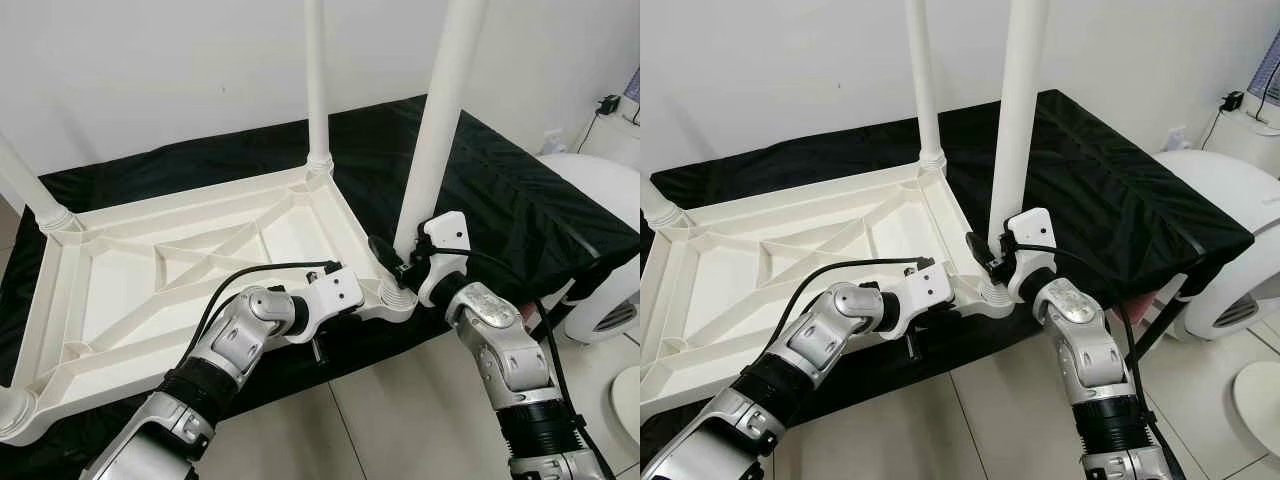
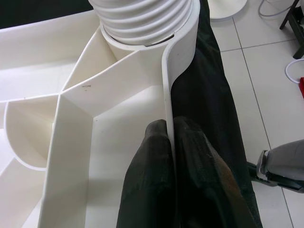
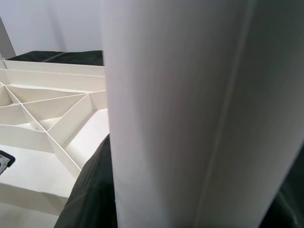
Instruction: Building children table
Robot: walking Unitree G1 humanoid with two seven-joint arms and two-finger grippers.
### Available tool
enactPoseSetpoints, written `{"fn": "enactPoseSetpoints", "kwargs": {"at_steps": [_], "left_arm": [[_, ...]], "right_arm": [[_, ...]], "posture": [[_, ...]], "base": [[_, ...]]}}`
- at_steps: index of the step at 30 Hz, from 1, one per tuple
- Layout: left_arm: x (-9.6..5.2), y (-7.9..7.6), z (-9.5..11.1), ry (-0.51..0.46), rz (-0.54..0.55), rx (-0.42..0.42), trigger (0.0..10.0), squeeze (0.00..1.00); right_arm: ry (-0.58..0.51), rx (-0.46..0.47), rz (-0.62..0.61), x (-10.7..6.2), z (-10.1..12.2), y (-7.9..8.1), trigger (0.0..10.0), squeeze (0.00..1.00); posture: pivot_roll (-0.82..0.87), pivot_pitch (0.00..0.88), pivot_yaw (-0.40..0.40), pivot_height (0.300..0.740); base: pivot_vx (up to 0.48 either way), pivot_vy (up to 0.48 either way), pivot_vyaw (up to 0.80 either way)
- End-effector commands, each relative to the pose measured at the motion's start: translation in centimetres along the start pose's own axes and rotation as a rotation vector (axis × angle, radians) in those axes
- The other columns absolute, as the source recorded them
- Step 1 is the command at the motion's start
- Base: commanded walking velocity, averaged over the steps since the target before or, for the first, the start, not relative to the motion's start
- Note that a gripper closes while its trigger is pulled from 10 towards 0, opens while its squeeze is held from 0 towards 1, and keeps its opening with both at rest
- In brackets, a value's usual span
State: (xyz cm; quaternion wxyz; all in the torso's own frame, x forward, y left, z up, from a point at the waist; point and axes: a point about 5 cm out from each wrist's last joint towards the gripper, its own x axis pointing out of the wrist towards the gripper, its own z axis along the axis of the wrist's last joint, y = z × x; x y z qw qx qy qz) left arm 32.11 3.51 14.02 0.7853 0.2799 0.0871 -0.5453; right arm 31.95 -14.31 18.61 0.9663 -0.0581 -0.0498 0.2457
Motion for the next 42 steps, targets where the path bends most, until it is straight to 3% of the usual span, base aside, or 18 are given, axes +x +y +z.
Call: {"fn": "enactPoseSetpoints", "kwargs": {"at_steps": [1, 20, 28, 36, 42], "left_arm": [[-0.2, -0.2, -1.1, 0.026, 0.035, -0.01, 10.0, 0.0], [-0.2, -0.2, -0.9, 0.021, 0.042, -0.015, 10.0, 0.0], [-0.2, -0.2, -0.9, 0.021, 0.042, -0.015, 10.0, 0.0], [-0.3, -0.2, -0.8, 0.019, 0.042, -0.012, 10.0, 0.0], [-0.3, -0.1, -0.7, 0.019, 0.043, -0.011, 10.0, 0.0]], "right_arm": [[0.137, 0.041, -0.021, -0.6, -3.2, 0.1, 10.0, 0.0], [0.123, 0.017, 0.066, -0.9, -3.8, 1.7, 10.0, 0.0], [0.13, 0.022, 0.058, -1.0, -4.2, 1.6, 10.0, 0.0], [0.134, 0.102, -0.004, -1.2, -5.4, 0.6, 10.0, 0.0], [0.146, 0.112, -0.018, -1.5, -6.0, 0.4, 10.0, 0.0]], "posture": [[-0.13, 0.082, 0.065, 0.74], [-0.12, 0.097, 0.061, 0.74], [-0.12, 0.099, 0.065, 0.74], [-0.12, 0.102, 0.065, 0.74], [-0.12, 0.102, 0.066, 0.74]], "base": [[0.0, 0.0, 0.0], [0.0, 0.0, 0.0], [0.0, 0.0, 0.0], [0.0, 0.0, 0.0], [0.0, 0.0, 0.0]]}}
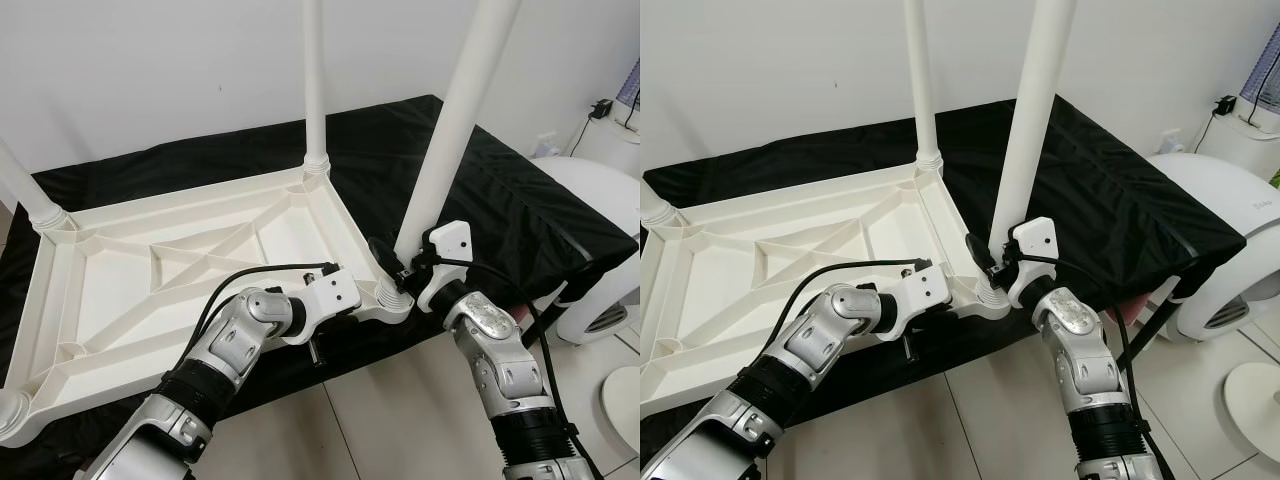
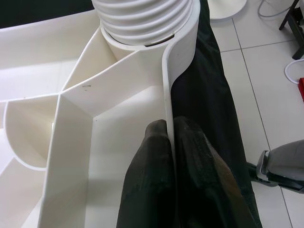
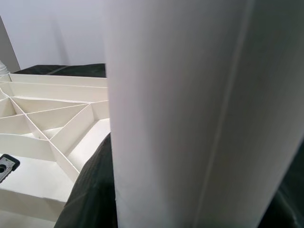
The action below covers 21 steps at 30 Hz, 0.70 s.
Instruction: Building children table
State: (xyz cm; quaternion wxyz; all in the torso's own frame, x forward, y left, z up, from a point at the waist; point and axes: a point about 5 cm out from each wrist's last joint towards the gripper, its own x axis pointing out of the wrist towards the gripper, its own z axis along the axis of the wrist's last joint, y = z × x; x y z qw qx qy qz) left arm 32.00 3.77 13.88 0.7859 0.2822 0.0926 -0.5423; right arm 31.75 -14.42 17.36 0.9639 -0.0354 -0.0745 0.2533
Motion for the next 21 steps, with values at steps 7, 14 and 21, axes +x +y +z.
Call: {"fn": "enactPoseSetpoints", "kwargs": {"at_steps": [7, 14, 21], "left_arm": [[-0.1, 0.0, -0.4, 0.004, 0.042, -0.006, 10.0, 0.0], [-0.1, 0.1, -0.3, 0.003, 0.044, -0.006, 10.0, 0.0], [-0.2, 0.1, -0.3, 0.003, 0.044, -0.007, 10.0, 0.0]], "right_arm": [[0.208, 0.075, -0.028, -0.8, -4.4, -0.5, 10.0, 0.0], [0.214, 0.042, -0.003, 0.0, -4.2, -1.3, 10.0, 0.0], [0.199, 0.016, 0.039, 0.7, -3.8, -1.2, 10.0, 0.0]], "posture": [[-0.12, 0.102, 0.068, 0.74], [-0.12, 0.102, 0.066, 0.74], [-0.11, 0.104, 0.066, 0.74]], "base": [[0.0, 0.0, 0.0], [0.0, 0.0, 0.0], [0.0, 0.0, 0.0]]}}
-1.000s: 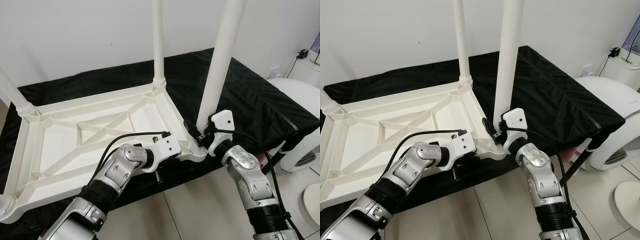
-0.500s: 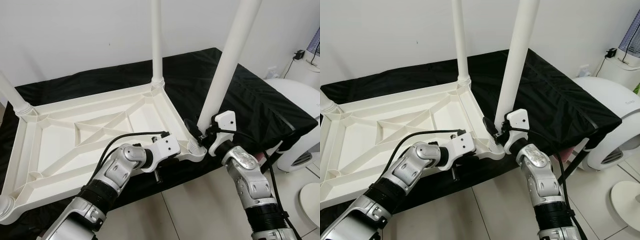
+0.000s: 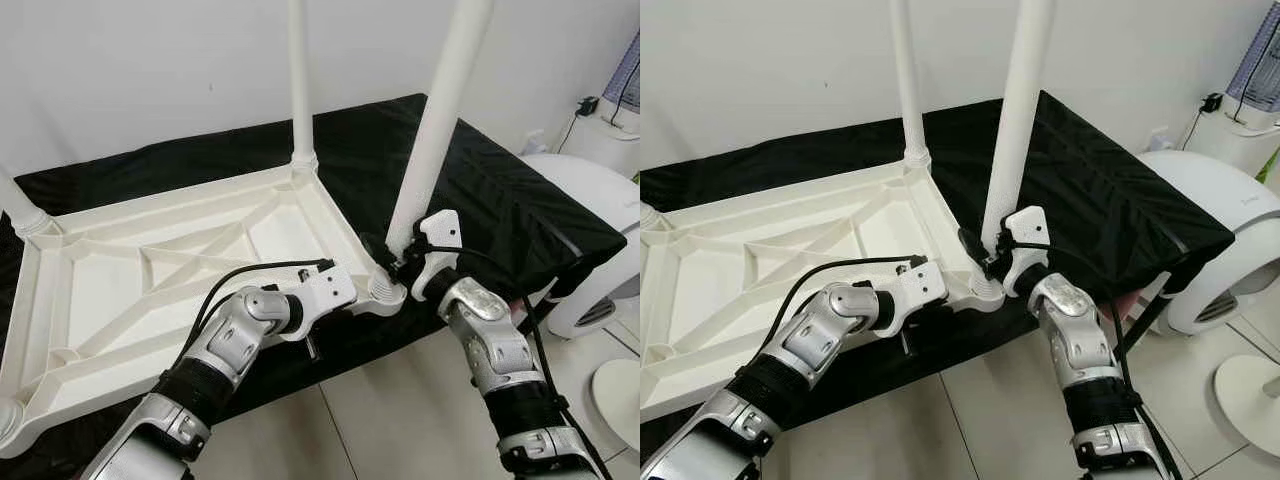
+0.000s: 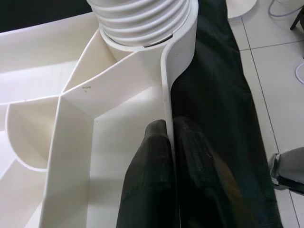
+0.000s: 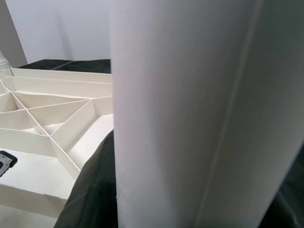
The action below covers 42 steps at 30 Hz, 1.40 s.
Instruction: Building children table
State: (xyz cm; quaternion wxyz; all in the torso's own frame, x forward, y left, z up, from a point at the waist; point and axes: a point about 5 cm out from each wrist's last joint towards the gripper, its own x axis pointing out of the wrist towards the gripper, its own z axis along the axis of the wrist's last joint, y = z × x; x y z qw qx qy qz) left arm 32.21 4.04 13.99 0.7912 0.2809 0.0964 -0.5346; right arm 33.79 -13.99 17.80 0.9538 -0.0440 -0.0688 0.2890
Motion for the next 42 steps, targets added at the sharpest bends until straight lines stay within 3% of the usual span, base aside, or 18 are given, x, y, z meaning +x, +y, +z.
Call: {"fn": "enactPoseSetpoints", "kwargs": {"at_steps": [1, 15, 42], "left_arm": [[0.0, -0.2, -0.2, -0.005, 0.029, 0.003, 10.0, 0.0], [0.0, -0.4, -0.2, -0.006, 0.03, 0.0, 10.0, 0.0], [0.0, -0.3, -0.2, -0.006, 0.032, -0.001, 10.0, 0.0]], "right_arm": [[0.187, 0.032, -0.035, -1.3, -3.9, -0.4, 10.0, 0.0], [0.169, 0.068, -0.032, -1.4, -4.6, 1.3, 10.0, 0.0], [0.055, 0.076, -0.138, -0.3, -2.6, 3.2, 10.0, 0.0]], "posture": [[-0.11, 0.104, 0.066, 0.74], [-0.11, 0.099, 0.057, 0.74], [-0.11, 0.103, 0.055, 0.74]], "base": [[0.0, 0.0, 0.0], [0.0, 0.0, 0.0], [0.0, 0.0, 0.0]]}}
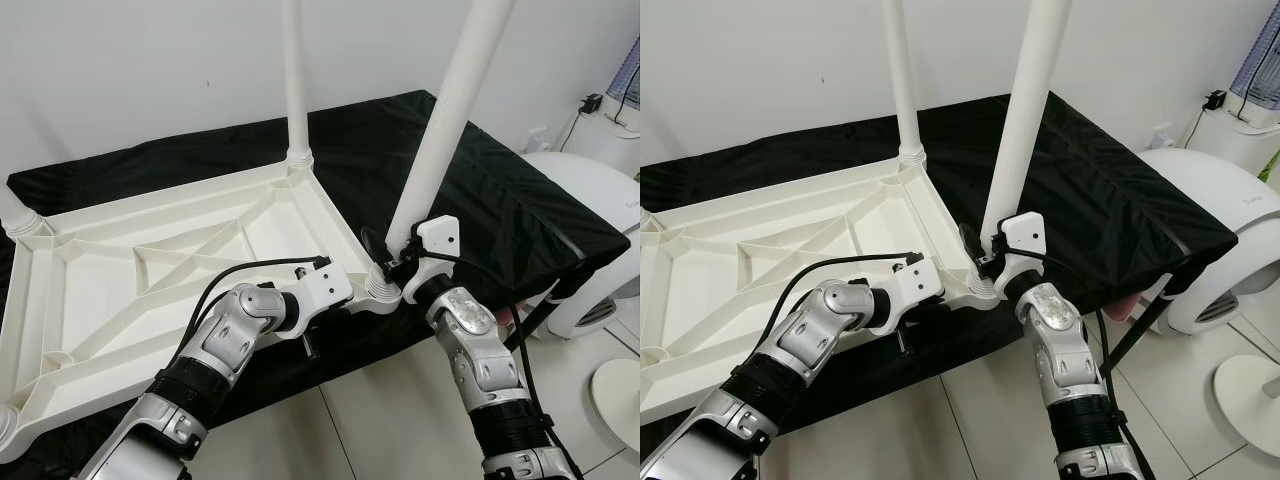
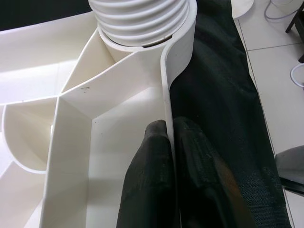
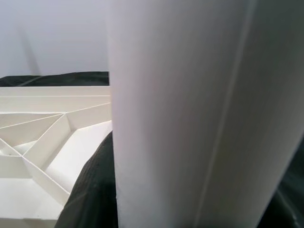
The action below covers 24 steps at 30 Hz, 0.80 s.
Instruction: Building children table
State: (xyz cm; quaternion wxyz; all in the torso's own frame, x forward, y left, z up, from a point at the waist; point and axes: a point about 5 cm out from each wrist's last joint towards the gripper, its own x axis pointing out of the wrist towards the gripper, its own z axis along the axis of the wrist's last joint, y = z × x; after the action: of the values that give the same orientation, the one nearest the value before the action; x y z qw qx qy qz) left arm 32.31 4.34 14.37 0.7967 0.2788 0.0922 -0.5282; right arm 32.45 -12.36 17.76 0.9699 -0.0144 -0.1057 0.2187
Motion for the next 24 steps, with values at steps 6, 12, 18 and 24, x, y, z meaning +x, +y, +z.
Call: {"fn": "enactPoseSetpoints", "kwargs": {"at_steps": [6, 12, 18, 24], "left_arm": [[0.4, -0.6, -0.3, 0.001, 0.014, 0.003, 10.0, 0.0], [0.3, -0.5, -0.3, 0.0, 0.015, 0.005, 10.0, 0.0], [0.4, -0.5, -0.3, 0.0, 0.017, 0.005, 10.0, 0.0], [0.4, -0.4, -0.2, -0.001, 0.018, 0.005, 10.0, 0.0]], "right_arm": [[0.136, 0.038, 0.008, -0.5, -2.8, 1.0, 10.0, 0.0], [0.118, 0.039, -0.032, -0.3, -2.3, 1.6, 10.0, 0.0], [0.097, 0.034, -0.076, -0.2, -1.8, 2.0, 10.0, 0.0], [0.088, 0.026, -0.1, -0.1, -1.5, 2.1, 10.0, 0.0]], "posture": [[-0.11, 0.103, 0.055, 0.74], [-0.11, 0.105, 0.056, 0.74], [-0.11, 0.106, 0.054, 0.74], [-0.11, 0.106, 0.053, 0.74]], "base": [[0.0, 0.0, 0.0], [0.0, 0.0, 0.0], [0.0, 0.0, 0.0], [0.0, 0.0, 0.0]]}}
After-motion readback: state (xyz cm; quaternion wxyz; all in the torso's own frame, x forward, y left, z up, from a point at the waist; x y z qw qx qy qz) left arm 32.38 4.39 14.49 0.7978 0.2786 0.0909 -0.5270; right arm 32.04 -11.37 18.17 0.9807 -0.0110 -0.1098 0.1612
